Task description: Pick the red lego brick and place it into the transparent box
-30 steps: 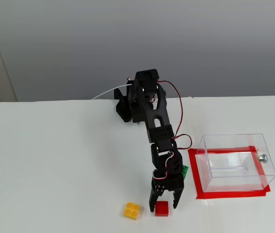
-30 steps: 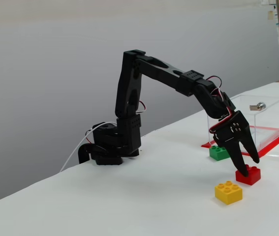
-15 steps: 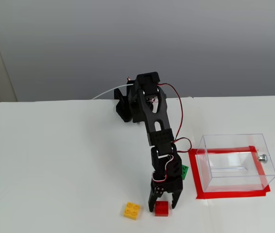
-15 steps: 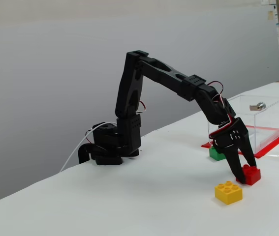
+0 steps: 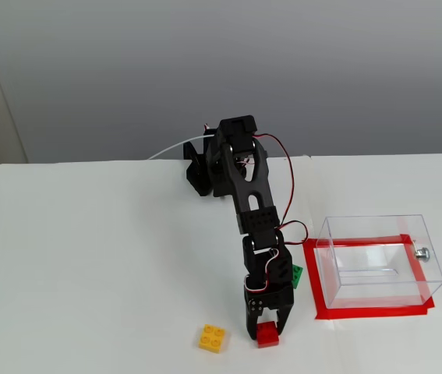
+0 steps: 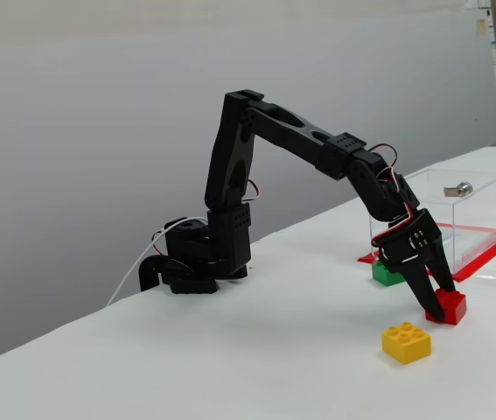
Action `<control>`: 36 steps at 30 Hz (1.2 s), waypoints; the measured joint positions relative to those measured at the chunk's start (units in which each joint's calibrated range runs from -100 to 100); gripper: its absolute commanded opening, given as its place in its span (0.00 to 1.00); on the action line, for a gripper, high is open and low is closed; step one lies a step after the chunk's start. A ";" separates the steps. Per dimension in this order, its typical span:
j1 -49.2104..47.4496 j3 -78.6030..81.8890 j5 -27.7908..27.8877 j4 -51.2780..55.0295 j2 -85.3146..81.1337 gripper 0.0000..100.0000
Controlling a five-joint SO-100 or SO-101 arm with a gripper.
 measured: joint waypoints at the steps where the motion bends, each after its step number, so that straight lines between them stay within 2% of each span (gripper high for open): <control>1: 0.00 0.00 0.00 0.00 0.00 0.03; 15: 0.64 0.00 0.93 0.60 -6.00 0.03; 36: 0.64 0.00 3.86 17.99 -36.87 0.03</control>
